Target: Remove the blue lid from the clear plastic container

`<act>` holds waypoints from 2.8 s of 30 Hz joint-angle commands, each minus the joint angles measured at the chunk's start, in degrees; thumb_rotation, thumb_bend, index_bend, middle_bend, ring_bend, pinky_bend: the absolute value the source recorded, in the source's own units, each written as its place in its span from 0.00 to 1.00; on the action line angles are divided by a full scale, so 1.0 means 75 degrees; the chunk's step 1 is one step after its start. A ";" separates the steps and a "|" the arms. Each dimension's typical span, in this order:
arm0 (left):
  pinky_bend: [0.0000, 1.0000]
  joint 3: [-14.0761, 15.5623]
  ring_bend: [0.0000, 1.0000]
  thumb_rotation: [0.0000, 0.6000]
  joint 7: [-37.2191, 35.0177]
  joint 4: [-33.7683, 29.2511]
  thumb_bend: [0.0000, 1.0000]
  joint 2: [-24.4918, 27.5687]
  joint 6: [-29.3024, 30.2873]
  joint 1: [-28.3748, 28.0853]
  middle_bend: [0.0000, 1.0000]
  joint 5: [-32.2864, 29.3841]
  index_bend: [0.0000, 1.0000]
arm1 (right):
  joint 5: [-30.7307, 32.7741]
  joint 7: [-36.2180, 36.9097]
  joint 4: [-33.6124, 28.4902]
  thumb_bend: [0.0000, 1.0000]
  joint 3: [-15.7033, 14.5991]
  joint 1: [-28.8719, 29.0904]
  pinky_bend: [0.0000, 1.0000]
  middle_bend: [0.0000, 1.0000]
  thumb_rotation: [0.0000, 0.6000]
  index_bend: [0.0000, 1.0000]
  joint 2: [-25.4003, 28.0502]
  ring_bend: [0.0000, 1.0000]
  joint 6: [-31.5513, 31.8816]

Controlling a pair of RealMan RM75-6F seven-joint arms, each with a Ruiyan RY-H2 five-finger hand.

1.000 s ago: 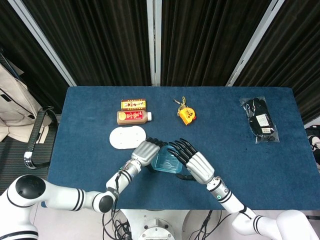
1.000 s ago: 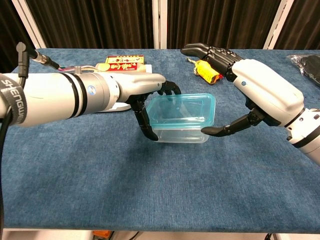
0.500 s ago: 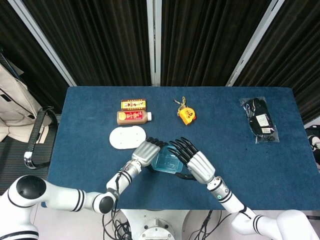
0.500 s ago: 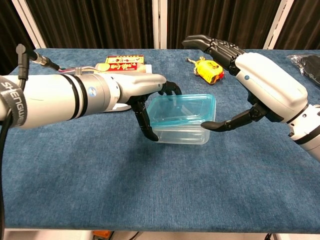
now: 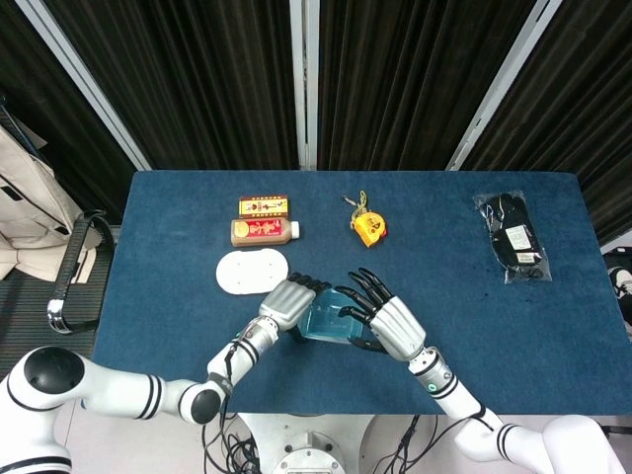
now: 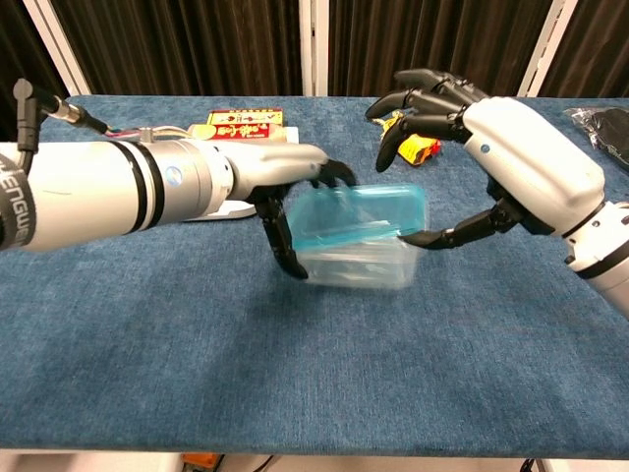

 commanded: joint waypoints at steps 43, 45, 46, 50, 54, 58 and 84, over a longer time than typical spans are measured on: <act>0.00 0.0407 0.00 1.00 -0.0035 -0.0518 0.00 0.0826 0.1621 0.1304 0.02 0.1850 0.01 | 0.0205 -0.0247 0.0404 0.60 0.1092 0.0330 0.00 0.33 1.00 0.88 0.0060 0.06 0.1415; 0.00 0.0431 0.00 1.00 -0.0036 -0.0540 0.00 0.0957 0.1750 0.1420 0.02 0.1983 0.01 | 0.0314 -0.0339 0.0261 0.60 0.1167 0.0286 0.00 0.33 1.00 0.88 0.0296 0.06 0.1389; 0.00 0.0448 0.00 1.00 -0.0063 -0.0553 0.00 0.1059 0.1846 0.1511 0.02 0.2085 0.01 | 0.0410 -0.0420 0.0112 0.60 0.1196 0.0242 0.00 0.33 1.00 0.88 0.0508 0.06 0.1294; 0.00 0.0560 0.00 1.00 -0.0309 -0.0448 0.00 0.1396 0.2197 0.1903 0.02 0.2503 0.01 | 0.0874 -0.0847 -0.0686 0.60 0.1189 0.0088 0.00 0.33 1.00 0.88 0.1466 0.06 0.0484; 0.00 0.0673 0.00 1.00 -0.0840 -0.0197 0.00 0.1715 0.2466 0.2378 0.02 0.2853 0.01 | 0.1401 -0.1203 -0.1629 0.61 0.1140 -0.0004 0.00 0.33 1.00 0.88 0.2414 0.05 -0.0513; 0.00 0.0703 0.00 1.00 -0.1441 -0.0144 0.00 0.2052 0.2695 0.2888 0.02 0.3012 0.01 | 0.2023 -0.1527 -0.2370 0.61 0.1067 -0.0017 0.00 0.32 1.00 0.88 0.3156 0.05 -0.1631; 0.00 0.0364 0.00 1.00 -0.2167 0.0054 0.00 0.3278 0.3143 0.4528 0.02 0.3025 0.01 | 0.5118 -0.4715 -0.3567 0.03 0.1615 0.0734 0.00 0.00 1.00 0.00 0.3606 0.00 -0.4453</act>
